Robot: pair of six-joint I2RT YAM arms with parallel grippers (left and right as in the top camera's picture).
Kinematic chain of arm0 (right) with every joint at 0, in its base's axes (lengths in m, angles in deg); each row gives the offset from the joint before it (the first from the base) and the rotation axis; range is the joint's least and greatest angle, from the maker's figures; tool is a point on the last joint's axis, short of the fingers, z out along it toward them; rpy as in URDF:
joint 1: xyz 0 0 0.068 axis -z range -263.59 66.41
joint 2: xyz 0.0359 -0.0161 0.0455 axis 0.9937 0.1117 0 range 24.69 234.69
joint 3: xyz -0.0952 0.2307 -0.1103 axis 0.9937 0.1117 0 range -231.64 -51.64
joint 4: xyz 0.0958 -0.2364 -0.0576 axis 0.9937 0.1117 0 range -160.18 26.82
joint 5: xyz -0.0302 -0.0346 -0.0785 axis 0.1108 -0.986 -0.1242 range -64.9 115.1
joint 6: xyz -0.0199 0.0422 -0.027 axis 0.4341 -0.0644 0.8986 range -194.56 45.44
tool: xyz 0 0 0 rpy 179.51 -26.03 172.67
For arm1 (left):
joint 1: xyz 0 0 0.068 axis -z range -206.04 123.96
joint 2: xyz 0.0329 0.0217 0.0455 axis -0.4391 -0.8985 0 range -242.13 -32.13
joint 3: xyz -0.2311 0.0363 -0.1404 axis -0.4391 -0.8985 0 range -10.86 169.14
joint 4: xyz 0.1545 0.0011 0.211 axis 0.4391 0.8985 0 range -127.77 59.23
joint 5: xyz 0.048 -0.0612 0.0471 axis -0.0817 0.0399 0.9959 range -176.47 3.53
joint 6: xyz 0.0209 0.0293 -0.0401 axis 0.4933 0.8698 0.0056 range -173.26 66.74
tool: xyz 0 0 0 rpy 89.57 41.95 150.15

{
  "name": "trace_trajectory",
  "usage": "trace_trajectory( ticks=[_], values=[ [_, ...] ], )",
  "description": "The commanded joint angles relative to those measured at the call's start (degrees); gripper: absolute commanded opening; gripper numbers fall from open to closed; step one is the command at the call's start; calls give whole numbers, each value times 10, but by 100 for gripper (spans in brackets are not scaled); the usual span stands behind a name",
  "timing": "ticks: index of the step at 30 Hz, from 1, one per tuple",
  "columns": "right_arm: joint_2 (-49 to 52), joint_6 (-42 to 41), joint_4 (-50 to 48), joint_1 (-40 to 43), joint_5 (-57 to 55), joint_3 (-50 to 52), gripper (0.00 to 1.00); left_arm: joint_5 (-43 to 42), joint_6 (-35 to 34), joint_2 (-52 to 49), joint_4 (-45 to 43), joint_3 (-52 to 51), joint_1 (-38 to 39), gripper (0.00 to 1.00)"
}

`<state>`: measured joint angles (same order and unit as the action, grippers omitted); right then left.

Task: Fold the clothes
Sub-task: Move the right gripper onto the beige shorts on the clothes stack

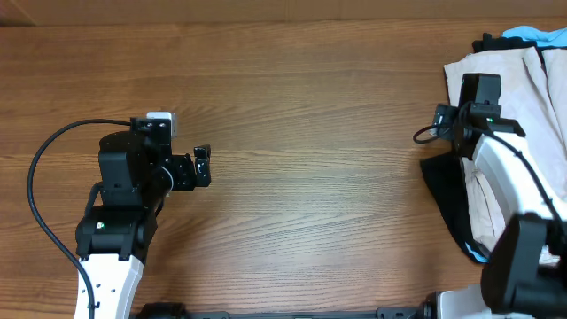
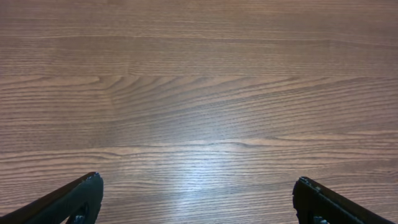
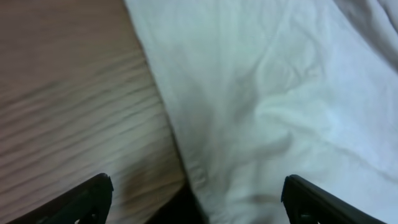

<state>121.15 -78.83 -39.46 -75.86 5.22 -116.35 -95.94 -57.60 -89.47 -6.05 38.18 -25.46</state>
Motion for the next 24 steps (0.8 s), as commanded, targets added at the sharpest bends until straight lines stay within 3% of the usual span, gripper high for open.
trace_trajectory(
  ticks=[1,11,16,24],
  values=[
    [46,-3,-27,22,-24,-14,86,-11,0,0,-2,15,2,100],
    [77,-2,-34,30,-23,-13,76,-11,0,0,-3,15,2,100],
    [77,-3,-26,30,-23,-10,63,-11,0,0,-2,15,2,100],
    [78,-2,-27,30,-9,6,62,-11,0,0,-2,15,2,100]
  ],
)
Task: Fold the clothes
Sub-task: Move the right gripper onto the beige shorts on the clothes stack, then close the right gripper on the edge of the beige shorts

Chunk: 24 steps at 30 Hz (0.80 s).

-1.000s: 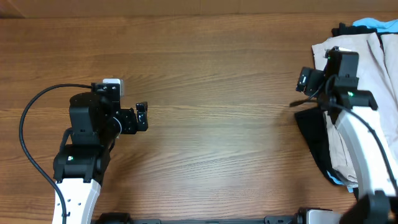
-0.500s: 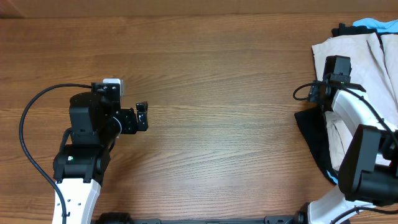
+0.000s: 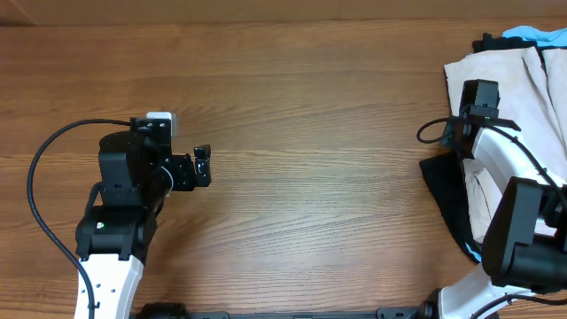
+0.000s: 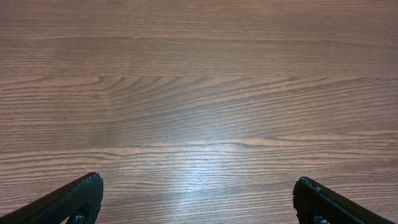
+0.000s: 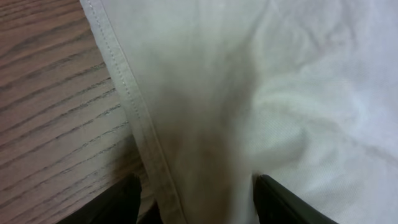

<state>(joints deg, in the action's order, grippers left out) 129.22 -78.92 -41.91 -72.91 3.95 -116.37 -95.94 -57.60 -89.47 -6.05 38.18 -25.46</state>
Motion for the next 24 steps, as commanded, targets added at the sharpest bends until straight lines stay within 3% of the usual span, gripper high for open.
trace_trajectory(
  ticks=[1,15,21,24],
  values=[
    [-3,-2,-3,0,4,7,62,-11,0,0,-2,15,2,100],
    [10,-1,18,0,4,7,62,-11,0,0,-2,15,2,100],
    [10,-1,17,0,4,7,43,-11,0,0,-2,15,2,100],
    [10,-1,18,0,4,7,42,-11,0,0,-2,15,2,100]
  ],
)
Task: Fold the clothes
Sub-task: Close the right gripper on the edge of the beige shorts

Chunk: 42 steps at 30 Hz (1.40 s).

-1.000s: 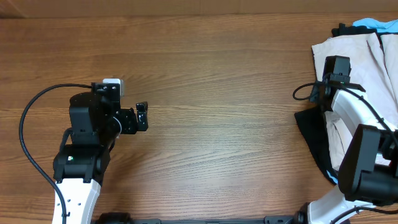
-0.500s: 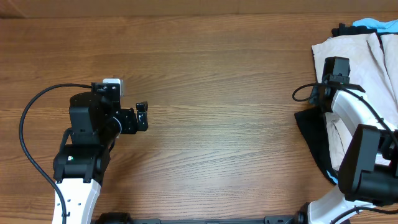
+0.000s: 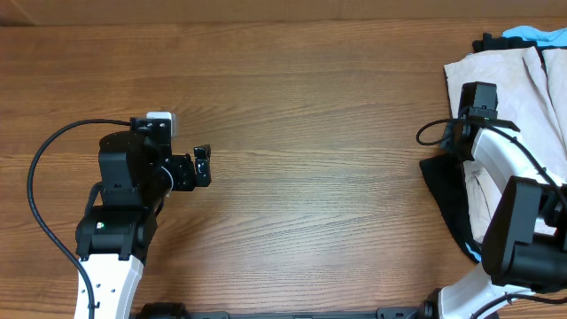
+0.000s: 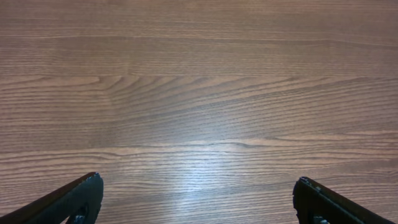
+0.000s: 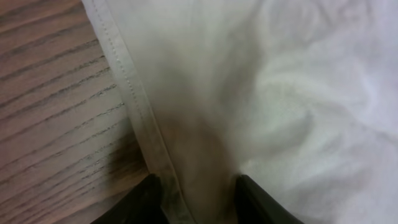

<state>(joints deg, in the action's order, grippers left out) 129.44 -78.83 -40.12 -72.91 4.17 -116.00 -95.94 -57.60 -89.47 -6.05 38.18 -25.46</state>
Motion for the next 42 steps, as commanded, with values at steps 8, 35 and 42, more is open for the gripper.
trace_trajectory(
  ticks=[8,35,42],
  values=[
    [8,3,11,0,2,3,44,-11,0,0,-2,15,2,100],
    [13,2,26,0,2,3,39,-11,0,0,-3,14,2,100],
    [21,2,26,0,0,3,26,-11,0,0,-2,14,2,100]
  ],
)
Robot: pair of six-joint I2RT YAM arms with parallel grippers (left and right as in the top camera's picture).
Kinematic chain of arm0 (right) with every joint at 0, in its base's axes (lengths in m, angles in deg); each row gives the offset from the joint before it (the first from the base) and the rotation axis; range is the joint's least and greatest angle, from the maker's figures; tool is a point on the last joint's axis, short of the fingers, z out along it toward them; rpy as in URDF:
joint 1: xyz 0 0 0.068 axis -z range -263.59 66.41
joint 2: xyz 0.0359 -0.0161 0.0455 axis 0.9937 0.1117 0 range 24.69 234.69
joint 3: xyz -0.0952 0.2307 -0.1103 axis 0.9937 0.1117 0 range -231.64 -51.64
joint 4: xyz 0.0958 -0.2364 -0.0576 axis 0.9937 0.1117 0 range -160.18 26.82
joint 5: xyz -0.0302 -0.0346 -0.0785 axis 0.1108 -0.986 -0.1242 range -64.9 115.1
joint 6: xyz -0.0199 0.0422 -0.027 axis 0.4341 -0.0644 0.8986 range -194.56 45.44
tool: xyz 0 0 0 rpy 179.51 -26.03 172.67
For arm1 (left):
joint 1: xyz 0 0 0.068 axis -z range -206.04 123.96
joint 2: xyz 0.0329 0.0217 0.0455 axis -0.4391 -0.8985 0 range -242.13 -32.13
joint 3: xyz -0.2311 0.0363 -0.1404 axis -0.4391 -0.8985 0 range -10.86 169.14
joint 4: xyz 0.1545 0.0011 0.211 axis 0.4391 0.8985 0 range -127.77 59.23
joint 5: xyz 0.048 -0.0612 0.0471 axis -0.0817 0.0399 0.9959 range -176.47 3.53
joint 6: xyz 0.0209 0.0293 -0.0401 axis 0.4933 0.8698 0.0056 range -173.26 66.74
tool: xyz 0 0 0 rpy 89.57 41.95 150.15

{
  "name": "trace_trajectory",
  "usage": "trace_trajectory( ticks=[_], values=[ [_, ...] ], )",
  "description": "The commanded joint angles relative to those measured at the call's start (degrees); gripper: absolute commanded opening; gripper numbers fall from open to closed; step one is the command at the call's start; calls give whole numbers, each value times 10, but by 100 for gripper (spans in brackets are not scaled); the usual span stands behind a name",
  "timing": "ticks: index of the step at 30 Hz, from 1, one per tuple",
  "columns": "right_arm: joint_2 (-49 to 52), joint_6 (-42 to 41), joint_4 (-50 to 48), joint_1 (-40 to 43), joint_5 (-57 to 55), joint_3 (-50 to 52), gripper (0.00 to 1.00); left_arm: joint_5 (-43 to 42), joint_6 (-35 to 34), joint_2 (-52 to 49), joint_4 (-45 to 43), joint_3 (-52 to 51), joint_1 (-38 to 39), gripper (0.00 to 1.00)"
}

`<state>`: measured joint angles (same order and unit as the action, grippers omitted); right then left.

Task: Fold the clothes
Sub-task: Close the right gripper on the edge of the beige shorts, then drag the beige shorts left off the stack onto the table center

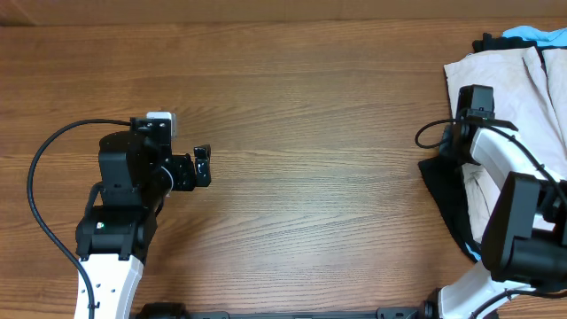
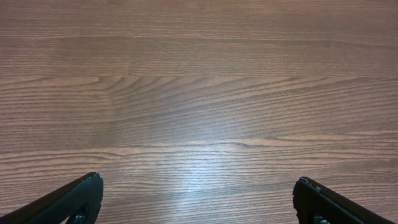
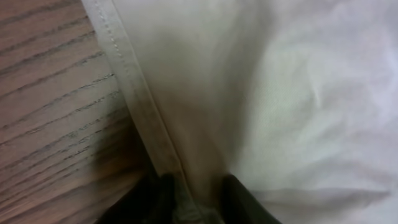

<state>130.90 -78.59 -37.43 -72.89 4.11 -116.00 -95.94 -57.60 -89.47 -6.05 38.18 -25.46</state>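
At the table's right edge lies a pile of clothes with a cream-white garment [image 1: 523, 97] on top. My right gripper [image 1: 467, 122] sits at that garment's left edge. In the right wrist view the stitched hem of the white garment [image 3: 298, 93] runs down between the dark fingers [image 3: 239, 199], and the right gripper [image 3: 194, 202] is shut on the cloth. My left gripper [image 1: 202, 166] stands over bare wood at the left, far from the pile. In its own view the left gripper [image 2: 196, 199] is open and holds nothing.
A black garment [image 1: 443, 190] lies under the white one and sticks out at its lower left. A bit of blue cloth [image 1: 532, 35] shows at the far right corner. The wooden table [image 1: 310, 106] spreads between the two arms.
The right gripper's fingers have come closer together on the white garment's hem, which now fills the gap between them. The left arm has not moved.
The right gripper was first open above the white garment's left edge. Then it was low on the hem with the fingers partly in. After that they were nearer, and now they pinch the hem. The left gripper stayed open and still.
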Motion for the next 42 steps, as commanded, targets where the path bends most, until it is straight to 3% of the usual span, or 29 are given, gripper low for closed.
trace_trajectory(
  ticks=[1,7,13,17,24,28,35,42],
  values=[
    [6,-1,-1,0,0,3,24,-11,0,0,-3,14,2,100],
    [6,-2,-1,0,-4,2,4,-11,0,0,-3,14,2,100],
    [3,-9,34,0,-50,-31,4,-11,0,0,-3,14,2,100],
    [-17,-9,105,-2,-38,-111,4,-11,0,0,-3,14,2,100],
    [-27,-3,289,-46,102,-286,4,-11,0,0,-3,14,2,100],
    [-27,43,319,-119,201,-305,4,-11,0,0,-3,14,2,100],
    [-27,25,275,-248,237,-302,4,-11,0,0,-3,14,2,100],
    [-26,-53,84,-353,237,-302,4,-11,0,-2,-4,14,2,100]
  ],
)
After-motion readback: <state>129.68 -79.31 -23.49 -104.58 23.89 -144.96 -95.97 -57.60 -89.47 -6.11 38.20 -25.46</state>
